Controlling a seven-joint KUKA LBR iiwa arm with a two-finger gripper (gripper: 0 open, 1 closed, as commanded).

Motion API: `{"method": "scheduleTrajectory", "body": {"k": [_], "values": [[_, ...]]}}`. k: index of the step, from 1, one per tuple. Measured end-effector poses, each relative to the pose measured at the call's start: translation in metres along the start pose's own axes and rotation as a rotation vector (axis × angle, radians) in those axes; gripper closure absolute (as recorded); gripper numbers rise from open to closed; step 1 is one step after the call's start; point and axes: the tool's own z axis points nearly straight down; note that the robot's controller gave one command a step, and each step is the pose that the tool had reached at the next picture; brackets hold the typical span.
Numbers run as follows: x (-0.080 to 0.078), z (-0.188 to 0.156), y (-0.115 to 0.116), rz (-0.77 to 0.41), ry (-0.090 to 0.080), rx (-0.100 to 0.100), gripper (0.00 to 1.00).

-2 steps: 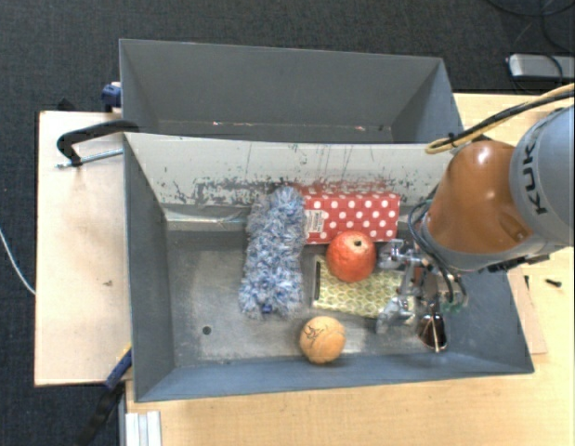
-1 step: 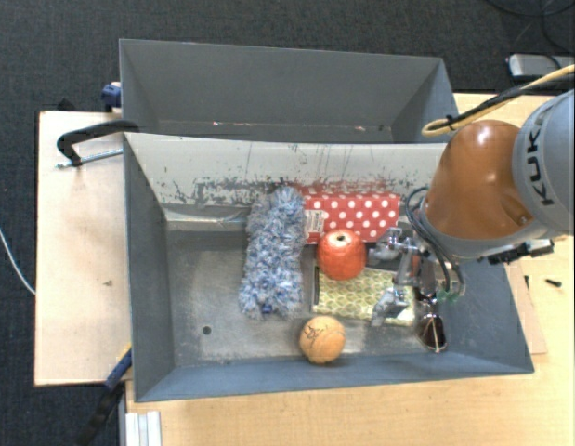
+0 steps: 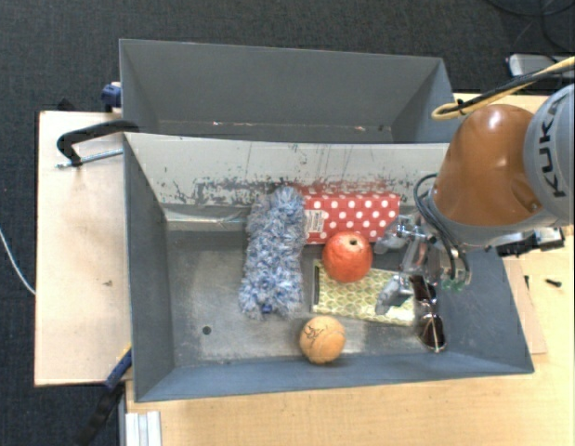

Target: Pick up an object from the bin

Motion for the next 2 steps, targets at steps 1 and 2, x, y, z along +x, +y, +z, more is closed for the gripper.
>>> {"method": "scheduleTrajectory", "body": {"k": [1, 2], "values": [[0.007, 0.072, -0.016, 0.083, 0.003, 0.001, 0.00], [0.002, 0.086, -0.018, 0.072, -0.012, -0.004, 1.00]]}}
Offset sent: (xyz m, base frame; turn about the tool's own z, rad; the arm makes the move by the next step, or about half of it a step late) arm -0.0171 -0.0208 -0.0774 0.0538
